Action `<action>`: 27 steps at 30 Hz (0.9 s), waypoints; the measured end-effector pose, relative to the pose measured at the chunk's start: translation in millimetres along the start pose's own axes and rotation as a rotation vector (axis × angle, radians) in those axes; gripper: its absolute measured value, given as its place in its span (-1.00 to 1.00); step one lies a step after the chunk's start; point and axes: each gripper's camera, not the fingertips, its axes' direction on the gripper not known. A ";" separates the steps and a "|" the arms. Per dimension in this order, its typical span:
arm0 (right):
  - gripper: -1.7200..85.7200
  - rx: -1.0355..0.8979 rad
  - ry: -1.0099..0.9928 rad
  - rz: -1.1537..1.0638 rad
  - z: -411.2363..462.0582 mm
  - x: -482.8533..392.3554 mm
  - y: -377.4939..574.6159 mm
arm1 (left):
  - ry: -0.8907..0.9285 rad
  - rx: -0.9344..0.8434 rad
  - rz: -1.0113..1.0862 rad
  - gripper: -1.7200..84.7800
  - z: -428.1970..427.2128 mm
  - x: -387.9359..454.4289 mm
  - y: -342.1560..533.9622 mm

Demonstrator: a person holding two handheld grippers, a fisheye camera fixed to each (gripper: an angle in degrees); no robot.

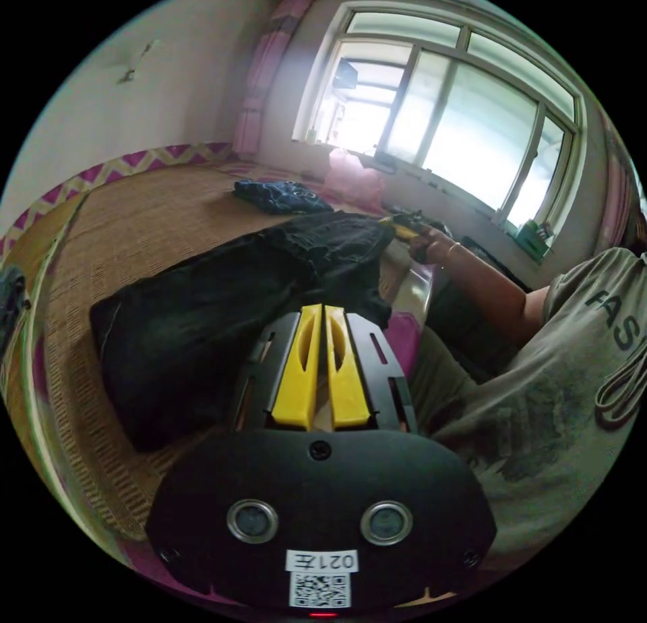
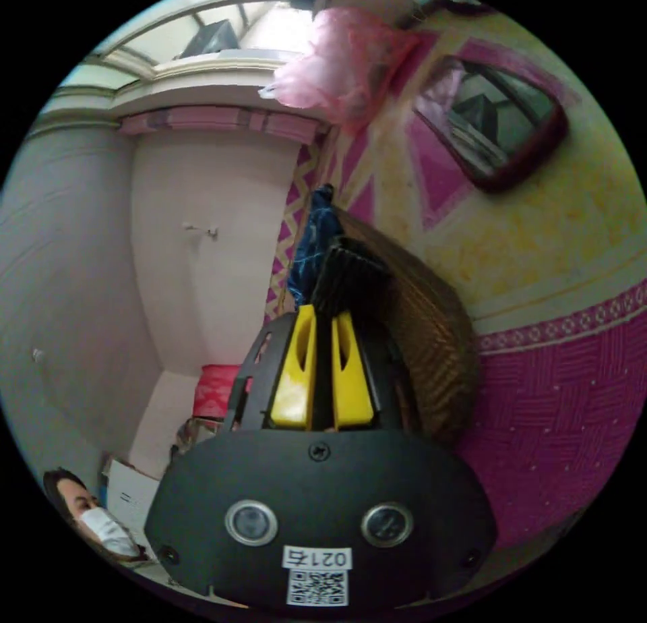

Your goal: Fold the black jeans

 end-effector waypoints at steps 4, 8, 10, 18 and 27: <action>-0.91 -0.022 0.152 -0.546 37.5 -182.9 76.8 | -0.008 0.049 -0.041 -0.98 -42.3 -15.2 38.0; -0.92 -0.131 0.240 -1.051 118.6 -323.7 216.6 | -0.024 0.089 -0.078 -0.98 -72.1 -28.5 67.0; -0.93 -0.243 0.295 -1.337 190.7 -367.5 335.1 | -0.044 0.112 -0.115 -0.98 -88.3 -38.0 85.1; -0.96 -0.579 0.536 -1.792 388.2 -268.3 611.3 | -0.099 0.146 -0.231 -0.98 -131.1 -70.6 137.9; -0.95 -0.666 0.523 -1.787 425.2 -248.9 665.4 | -0.114 0.233 -0.286 -0.98 -149.5 -108.7 133.5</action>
